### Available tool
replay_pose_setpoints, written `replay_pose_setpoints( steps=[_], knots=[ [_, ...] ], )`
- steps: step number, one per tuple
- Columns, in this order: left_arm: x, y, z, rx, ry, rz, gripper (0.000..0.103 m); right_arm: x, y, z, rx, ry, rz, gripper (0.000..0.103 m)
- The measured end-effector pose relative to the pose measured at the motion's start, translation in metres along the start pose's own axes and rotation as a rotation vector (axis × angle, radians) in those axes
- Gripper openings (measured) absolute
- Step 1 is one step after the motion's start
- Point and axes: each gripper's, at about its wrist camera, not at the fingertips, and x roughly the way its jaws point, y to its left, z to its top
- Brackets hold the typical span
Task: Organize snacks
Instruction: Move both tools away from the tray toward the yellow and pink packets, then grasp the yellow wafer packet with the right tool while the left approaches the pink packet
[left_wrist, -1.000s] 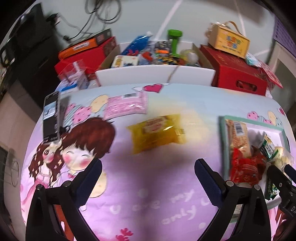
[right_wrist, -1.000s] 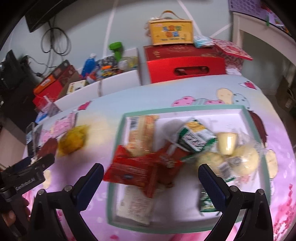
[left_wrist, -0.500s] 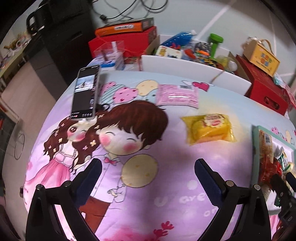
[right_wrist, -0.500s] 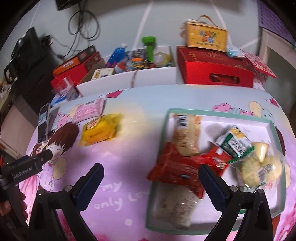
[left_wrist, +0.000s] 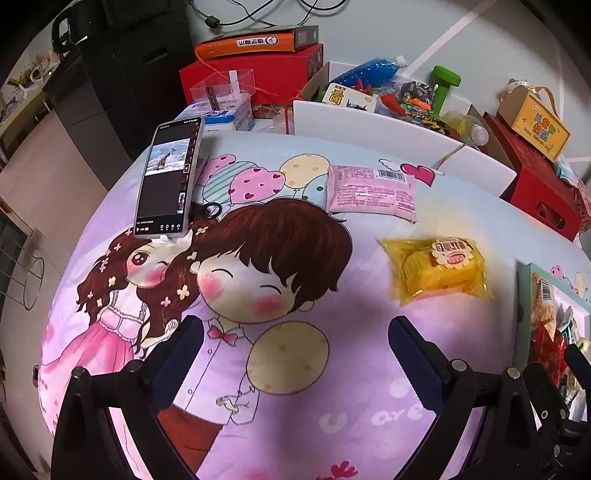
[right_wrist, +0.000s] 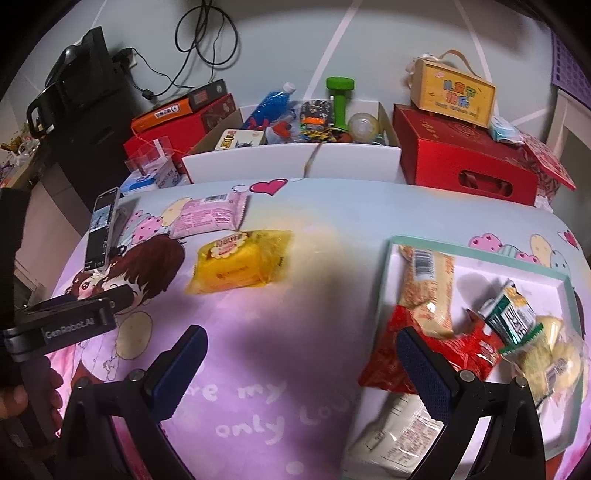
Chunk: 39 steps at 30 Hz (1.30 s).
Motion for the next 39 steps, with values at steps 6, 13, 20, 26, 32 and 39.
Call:
replay_pose_setpoints(
  steps=[6, 13, 20, 26, 32, 39],
  knots=[
    [0.009, 0.001, 0.010, 0.014, -0.003, -0.007, 0.100, 0.011, 0.010, 0.011, -0.011, -0.002, -0.001, 0.103],
    [0.016, 0.009, 0.024, 0.016, -0.033, -0.010, 0.100, 0.026, 0.028, 0.026, -0.029, -0.038, 0.017, 0.103],
    [0.031, 0.017, 0.035, -0.018, -0.062, -0.031, 0.100, 0.048, 0.044, 0.032, -0.058, -0.052, 0.035, 0.103],
    [0.048, 0.021, 0.042, -0.058, -0.066, -0.049, 0.100, 0.070, 0.056, 0.035, -0.099, -0.049, 0.027, 0.103],
    [0.062, 0.019, 0.046, -0.071, -0.067, -0.046, 0.100, 0.093, 0.065, 0.036, -0.135, -0.043, 0.010, 0.103],
    [0.070, 0.016, 0.050, -0.068, -0.084, -0.047, 0.100, 0.115, 0.069, 0.033, -0.157, -0.036, 0.013, 0.103]
  ],
)
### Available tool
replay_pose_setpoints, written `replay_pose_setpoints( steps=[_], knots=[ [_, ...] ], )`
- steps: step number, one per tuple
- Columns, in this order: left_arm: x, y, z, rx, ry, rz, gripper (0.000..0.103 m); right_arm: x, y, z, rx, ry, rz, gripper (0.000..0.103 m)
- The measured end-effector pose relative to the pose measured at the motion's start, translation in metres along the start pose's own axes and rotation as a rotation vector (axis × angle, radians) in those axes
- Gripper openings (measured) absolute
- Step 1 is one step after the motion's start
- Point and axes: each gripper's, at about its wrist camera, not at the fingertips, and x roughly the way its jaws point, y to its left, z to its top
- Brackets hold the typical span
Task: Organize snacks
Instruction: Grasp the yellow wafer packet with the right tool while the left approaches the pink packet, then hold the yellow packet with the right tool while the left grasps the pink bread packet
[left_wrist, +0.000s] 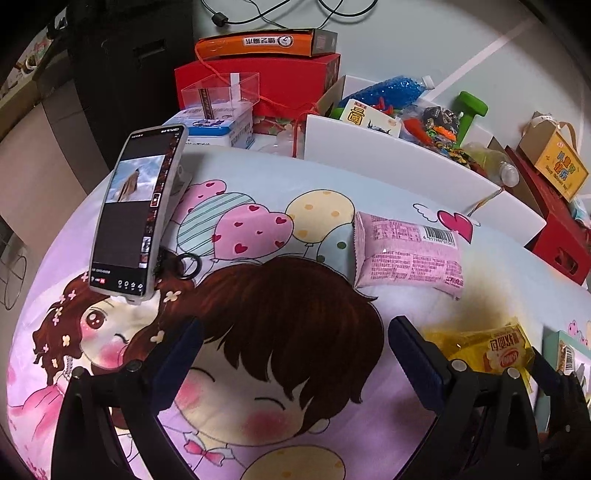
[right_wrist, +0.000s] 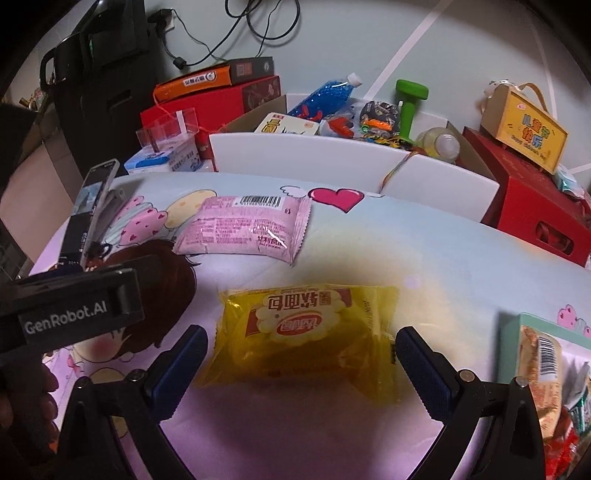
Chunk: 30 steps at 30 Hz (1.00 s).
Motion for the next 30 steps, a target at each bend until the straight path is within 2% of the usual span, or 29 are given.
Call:
replay_pose_setpoints(
  steps=[10, 15, 19, 30],
  knots=[
    [0.012, -0.011, -0.004, 0.031, 0.019, 0.016, 0.100, 0.007, -0.009, -0.002, 0.033, 0.014, 0.033, 0.103],
    [0.012, -0.017, -0.005, 0.050, 0.019, 0.016, 0.100, 0.006, -0.011, -0.002, 0.041, 0.013, 0.049, 0.096],
    [0.014, -0.019, -0.005, 0.056, 0.022, 0.017, 0.100, 0.007, -0.010, -0.002, 0.042, 0.012, 0.065, 0.087],
    [0.013, -0.026, -0.005, 0.069, 0.017, 0.016, 0.100, 0.006, -0.014, -0.003, 0.054, 0.005, 0.092, 0.084]
  ],
)
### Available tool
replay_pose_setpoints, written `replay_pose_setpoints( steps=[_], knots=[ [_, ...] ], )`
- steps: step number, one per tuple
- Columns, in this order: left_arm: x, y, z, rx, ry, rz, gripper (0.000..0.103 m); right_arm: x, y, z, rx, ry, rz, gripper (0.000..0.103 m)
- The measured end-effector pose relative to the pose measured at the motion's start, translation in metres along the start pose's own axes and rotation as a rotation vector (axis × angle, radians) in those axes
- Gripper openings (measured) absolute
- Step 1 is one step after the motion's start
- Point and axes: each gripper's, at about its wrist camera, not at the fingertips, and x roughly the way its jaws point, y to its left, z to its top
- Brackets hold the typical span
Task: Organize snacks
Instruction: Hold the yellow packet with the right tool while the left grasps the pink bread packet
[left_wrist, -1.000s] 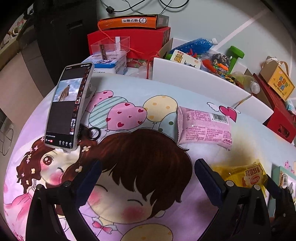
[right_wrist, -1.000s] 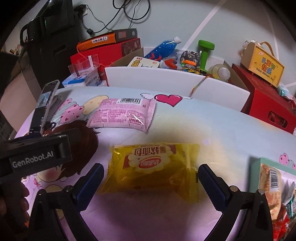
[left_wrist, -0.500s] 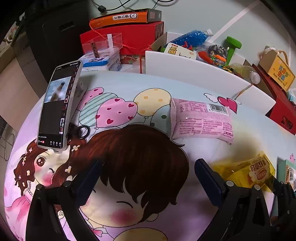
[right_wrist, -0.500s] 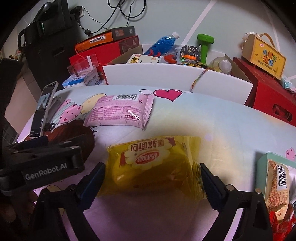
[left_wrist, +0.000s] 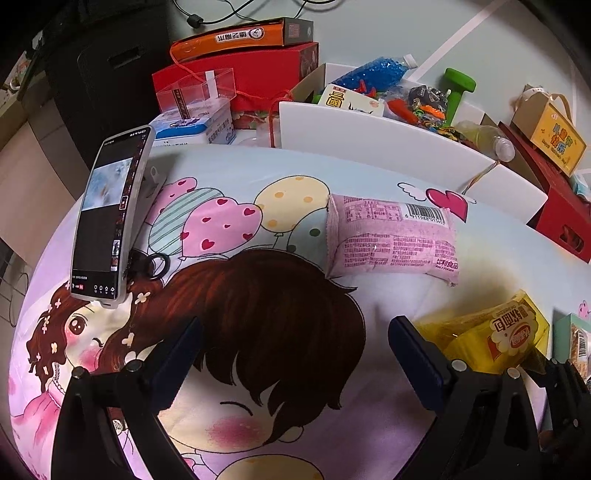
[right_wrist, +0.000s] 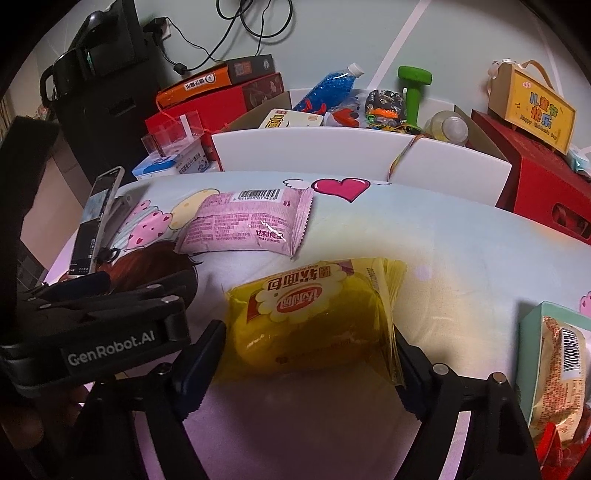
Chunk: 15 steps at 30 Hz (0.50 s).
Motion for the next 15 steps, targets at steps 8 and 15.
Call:
replay_pose_setpoints(
  steps=[8, 15],
  knots=[
    [-0.005, -0.008, 0.003, 0.011, -0.004, -0.070, 0.100, -0.005, -0.017, 0.003, 0.045, -0.021, -0.014, 0.084],
    [-0.010, -0.029, 0.014, 0.058, -0.017, -0.123, 0.100, -0.012, -0.044, 0.006, 0.121, -0.044, -0.027, 0.084]
  ],
)
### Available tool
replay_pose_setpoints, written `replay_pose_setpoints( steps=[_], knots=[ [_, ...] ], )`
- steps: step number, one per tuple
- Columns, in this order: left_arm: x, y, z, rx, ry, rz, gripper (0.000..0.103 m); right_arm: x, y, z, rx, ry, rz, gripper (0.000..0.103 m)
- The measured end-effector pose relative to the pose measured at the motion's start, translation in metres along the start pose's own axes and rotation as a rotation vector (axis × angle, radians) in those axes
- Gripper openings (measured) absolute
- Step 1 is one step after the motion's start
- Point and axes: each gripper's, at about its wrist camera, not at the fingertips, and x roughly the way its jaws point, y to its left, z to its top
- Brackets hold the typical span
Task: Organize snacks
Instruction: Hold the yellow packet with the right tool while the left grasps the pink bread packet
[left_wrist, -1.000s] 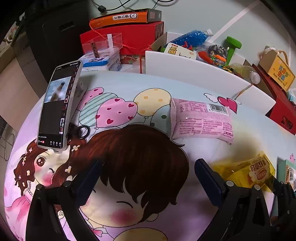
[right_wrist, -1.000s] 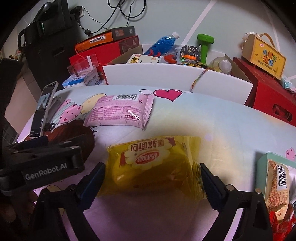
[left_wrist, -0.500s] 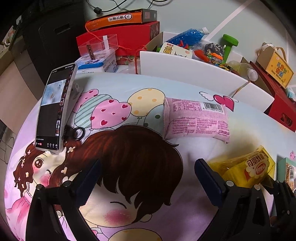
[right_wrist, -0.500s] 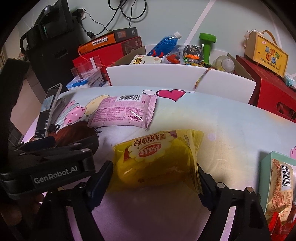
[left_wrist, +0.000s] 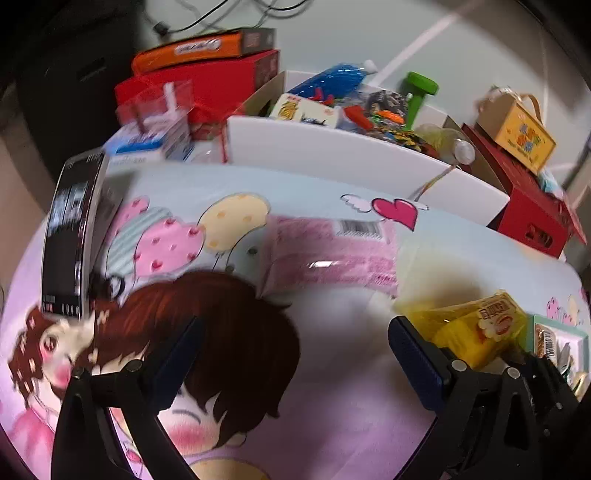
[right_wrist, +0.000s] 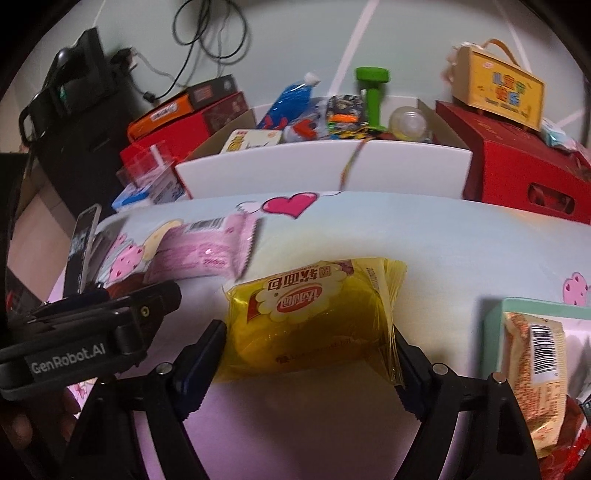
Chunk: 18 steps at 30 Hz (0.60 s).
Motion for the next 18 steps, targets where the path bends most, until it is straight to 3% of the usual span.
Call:
replay_pose_setpoints(
  steps=[3, 8, 18],
  knots=[
    [0.004, -0.010, 0.008, 0.041, 0.002, 0.012, 0.100, -0.002, -0.010, 0.002, 0.025, -0.012, -0.014, 0.084],
    [0.014, -0.021, 0.021, 0.045, 0.019, -0.052, 0.100, -0.005, -0.021, 0.004, 0.052, -0.026, -0.036, 0.084],
    [0.040, -0.028, 0.042, 0.057, 0.030, 0.018, 0.100, -0.006, -0.027, 0.003, 0.069, -0.023, -0.036, 0.084]
  ],
)
